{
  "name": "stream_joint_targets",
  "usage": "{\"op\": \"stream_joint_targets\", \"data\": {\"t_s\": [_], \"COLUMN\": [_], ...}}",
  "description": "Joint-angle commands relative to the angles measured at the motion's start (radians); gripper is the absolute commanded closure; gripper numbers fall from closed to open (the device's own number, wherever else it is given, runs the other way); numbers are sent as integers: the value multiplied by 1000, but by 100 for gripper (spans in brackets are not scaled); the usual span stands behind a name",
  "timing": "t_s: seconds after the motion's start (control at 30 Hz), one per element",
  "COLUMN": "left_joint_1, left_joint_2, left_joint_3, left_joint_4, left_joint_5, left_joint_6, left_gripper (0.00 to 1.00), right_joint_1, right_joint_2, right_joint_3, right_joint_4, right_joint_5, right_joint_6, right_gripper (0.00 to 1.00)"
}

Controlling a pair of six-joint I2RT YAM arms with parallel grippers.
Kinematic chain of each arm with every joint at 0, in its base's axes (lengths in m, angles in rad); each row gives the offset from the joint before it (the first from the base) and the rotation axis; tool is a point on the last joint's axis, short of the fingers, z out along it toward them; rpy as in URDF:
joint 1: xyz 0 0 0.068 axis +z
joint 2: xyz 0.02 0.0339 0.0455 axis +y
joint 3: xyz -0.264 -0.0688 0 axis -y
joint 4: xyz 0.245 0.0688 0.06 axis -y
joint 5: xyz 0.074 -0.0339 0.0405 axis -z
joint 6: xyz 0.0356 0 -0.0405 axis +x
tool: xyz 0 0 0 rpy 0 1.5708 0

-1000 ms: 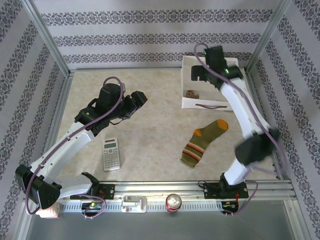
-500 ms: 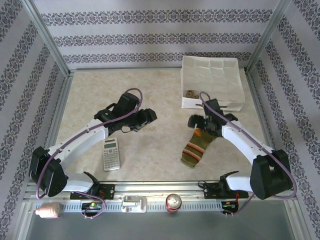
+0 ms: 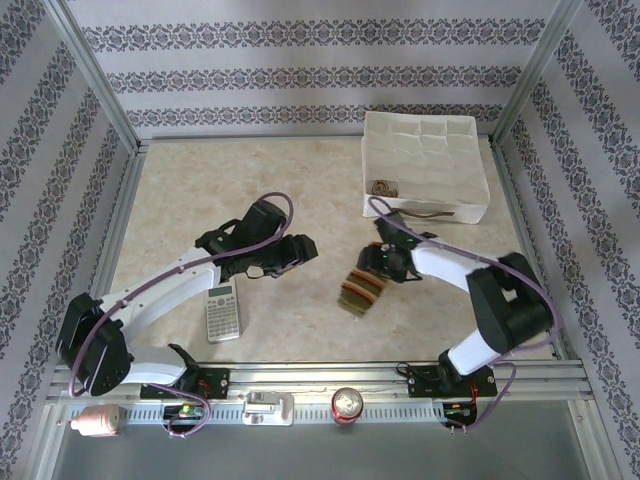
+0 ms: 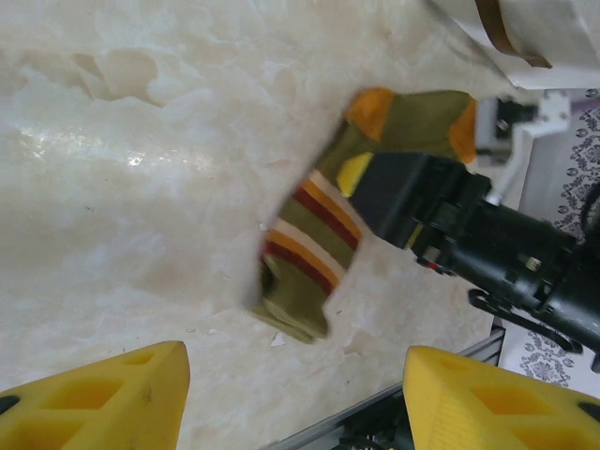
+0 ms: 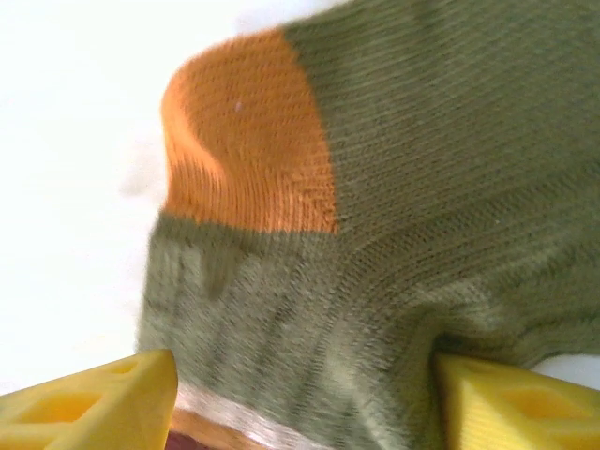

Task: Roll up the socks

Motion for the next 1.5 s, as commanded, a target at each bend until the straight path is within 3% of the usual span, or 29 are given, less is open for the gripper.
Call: {"op": "stream_joint_targets", "data": {"t_s": [0.0, 0.17, 0.37, 0.6, 0.7, 0.9, 1.0, 1.1, 1.17, 1.27, 1.47], "left_joint_1": [5, 37, 66, 86, 87, 89, 100, 128, 150, 179, 218], "left_joint_2": [-67, -147, -204, -238, -225, -204, -219, -232, -227, -207, -190], "left_joint_3": [-51, -122, -153, -208, -244, -293, -334, -375, -395, -414, -422], "left_joint_4": [-17, -28, -60, -42, 0, 7, 9, 23, 40, 66, 112], "left_joint_5": [-36, -54, -66, -62, -41, -45, -68, -71, -60, -29, -2], "left_joint_6": [-11, -53, -63, -117, -161, -251, -331, -401, -437, -475, -502], "left_gripper": [39, 39, 39, 39, 39, 45, 52, 57, 59, 60, 60], "right_joint_1": [110, 244, 315, 228, 194, 205, 273, 370, 425, 486, 522], "right_joint_2": [154, 333, 531, 652, 646, 355, 110, -78, -115, -76, 64], "right_joint_3": [75, 274, 545, 800, 839, 649, 356, 34, -90, -107, -24], "right_joint_4": [0, -38, -158, -406, -448, -266, 32, 381, 500, 469, 483], "right_joint_5": [-85, -108, -143, -34, -39, -71, 4, 53, 82, 183, 281], "right_joint_6": [3, -9, -97, -393, -548, -718, -835, -1015, -1141, -1306, -1458], "right_gripper": [37, 43, 48, 48, 41, 24, 2, 2, 2, 3, 19]}}
